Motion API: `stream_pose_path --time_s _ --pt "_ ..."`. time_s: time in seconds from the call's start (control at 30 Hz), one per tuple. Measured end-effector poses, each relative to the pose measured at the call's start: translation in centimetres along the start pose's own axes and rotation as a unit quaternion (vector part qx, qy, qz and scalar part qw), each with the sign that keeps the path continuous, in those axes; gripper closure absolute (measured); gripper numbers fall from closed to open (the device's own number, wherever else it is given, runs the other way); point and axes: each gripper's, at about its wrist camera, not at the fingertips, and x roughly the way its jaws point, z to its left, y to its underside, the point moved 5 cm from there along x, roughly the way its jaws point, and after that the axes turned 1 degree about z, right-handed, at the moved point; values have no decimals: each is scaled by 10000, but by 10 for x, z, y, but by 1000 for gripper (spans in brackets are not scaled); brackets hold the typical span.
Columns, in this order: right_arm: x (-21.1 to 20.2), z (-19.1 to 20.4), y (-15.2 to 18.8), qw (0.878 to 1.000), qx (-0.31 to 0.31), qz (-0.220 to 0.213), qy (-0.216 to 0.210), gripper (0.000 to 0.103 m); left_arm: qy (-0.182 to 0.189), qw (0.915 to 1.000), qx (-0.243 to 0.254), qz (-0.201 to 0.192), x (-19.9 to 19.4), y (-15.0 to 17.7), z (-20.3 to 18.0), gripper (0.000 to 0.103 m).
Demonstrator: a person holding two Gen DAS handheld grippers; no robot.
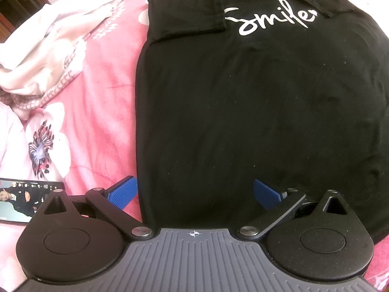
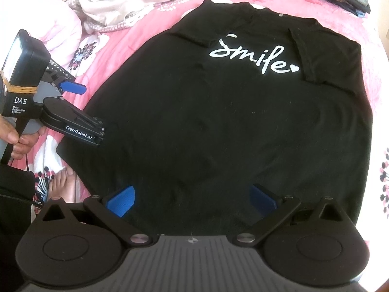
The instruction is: Fold clothes
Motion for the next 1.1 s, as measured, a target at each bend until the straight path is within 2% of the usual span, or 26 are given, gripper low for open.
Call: stream_pose_path --time_s 0.97,1.1 --pt "2 2 4 10000 26 61 -19 0 -72 10000 12 42 1 0 2 0" --pt "2 1 4 10000 37 61 -16 0 77 9998 -173 -18 -1 4 14 0"
